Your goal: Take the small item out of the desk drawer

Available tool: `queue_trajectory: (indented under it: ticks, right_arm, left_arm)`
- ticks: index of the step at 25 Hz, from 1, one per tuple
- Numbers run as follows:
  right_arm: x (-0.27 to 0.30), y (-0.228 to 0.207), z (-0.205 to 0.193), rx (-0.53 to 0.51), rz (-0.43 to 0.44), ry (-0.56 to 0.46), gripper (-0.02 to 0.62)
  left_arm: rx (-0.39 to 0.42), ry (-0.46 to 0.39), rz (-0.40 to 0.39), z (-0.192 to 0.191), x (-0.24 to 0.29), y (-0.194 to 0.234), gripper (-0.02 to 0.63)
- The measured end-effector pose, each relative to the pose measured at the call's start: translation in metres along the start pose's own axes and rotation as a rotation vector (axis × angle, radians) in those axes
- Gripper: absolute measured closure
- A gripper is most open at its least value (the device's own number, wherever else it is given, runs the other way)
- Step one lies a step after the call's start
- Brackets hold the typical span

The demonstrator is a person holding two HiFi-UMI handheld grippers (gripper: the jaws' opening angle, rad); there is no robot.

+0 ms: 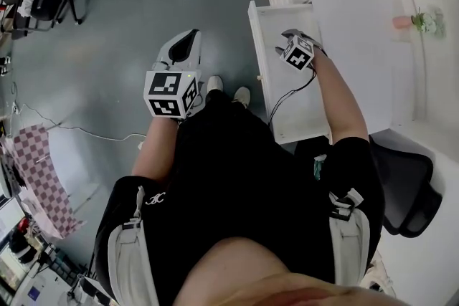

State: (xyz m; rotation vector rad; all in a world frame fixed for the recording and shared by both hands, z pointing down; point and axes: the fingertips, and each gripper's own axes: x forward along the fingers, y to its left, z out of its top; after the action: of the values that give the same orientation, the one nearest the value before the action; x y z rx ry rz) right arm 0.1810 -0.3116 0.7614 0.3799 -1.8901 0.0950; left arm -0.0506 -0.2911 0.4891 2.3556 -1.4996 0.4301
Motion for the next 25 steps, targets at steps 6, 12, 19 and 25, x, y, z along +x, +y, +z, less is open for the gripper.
queue_trajectory:
  ticks: [6,12,19,25]
  right_arm:
    - [0.043,0.009,-0.004,-0.054,0.078,0.045,0.394]
    - [0.077,0.009,-0.003,-0.021,0.102,0.074,0.396]
    - [0.100,0.007,-0.009,-0.083,0.104,0.128,0.397]
    - [0.104,0.014,-0.013,-0.031,0.136,0.168,0.465]
  left_arm:
    - [-0.028,0.049,0.054,-0.023,-0.001,0.016,0.594]
    - [-0.043,0.092,0.090,-0.043,-0.006,0.025,0.594]
    - [-0.045,0.096,0.113,-0.045,-0.008,0.033,0.594]
    - [-0.045,0.093,0.113,-0.044,-0.013,0.043,0.594]
